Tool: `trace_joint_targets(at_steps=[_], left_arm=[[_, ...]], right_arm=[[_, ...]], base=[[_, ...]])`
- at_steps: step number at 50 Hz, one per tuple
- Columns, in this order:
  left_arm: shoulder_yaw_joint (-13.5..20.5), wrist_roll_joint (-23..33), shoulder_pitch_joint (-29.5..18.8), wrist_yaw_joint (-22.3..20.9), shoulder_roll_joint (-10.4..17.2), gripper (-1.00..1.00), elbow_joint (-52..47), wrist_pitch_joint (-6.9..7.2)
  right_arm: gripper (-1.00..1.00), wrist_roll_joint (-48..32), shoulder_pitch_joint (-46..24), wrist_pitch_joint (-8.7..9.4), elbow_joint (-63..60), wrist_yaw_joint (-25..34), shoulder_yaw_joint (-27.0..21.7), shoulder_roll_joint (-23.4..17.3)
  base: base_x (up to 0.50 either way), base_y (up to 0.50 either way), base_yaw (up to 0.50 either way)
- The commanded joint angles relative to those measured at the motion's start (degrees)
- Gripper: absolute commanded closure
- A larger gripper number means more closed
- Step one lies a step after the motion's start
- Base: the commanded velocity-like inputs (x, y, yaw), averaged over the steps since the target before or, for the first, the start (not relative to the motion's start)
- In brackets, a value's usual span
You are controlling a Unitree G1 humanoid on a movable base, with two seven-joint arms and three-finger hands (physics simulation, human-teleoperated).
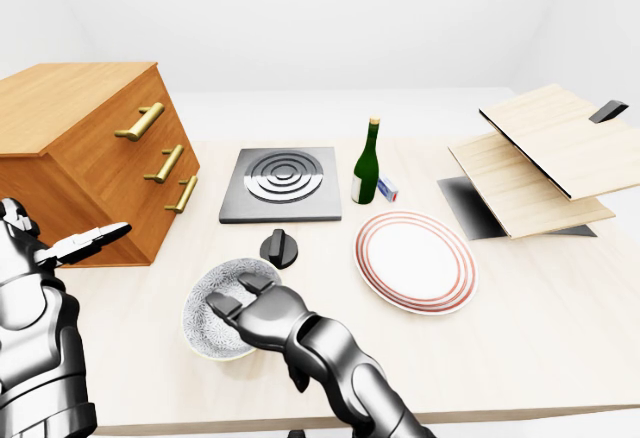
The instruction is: Pick up the akita bowl and put it on the plate.
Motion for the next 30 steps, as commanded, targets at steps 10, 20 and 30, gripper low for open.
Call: trace_joint_targets(at_steps=[10,20,30], left_arm=[[-0.10,0.00,-0.09,-0.15,0.02,-1.00,0.31,-0.25],[-0.30,-0.03,-0.22,-0.16,0.05,-1.00,0.63,-0.47],[-0.08,-0.01,-0.02,-0.23,-0.06,-1.00,-0.09,0.04]], right_arm=[[-1.00,0.70,1.28,0.00,-0.30,0.00,0.98,-0.59],[-1.00,0.98,1.35,0.00,0.42,0.00,1.31,-0.53],[-1.00,0.94,2.46,0.00,-0.58,0.00,1.77,-1.60]], base=[[0.00,0.00,0.00],[0.00,0.00,0.00],[0.00,0.00,0.00]])
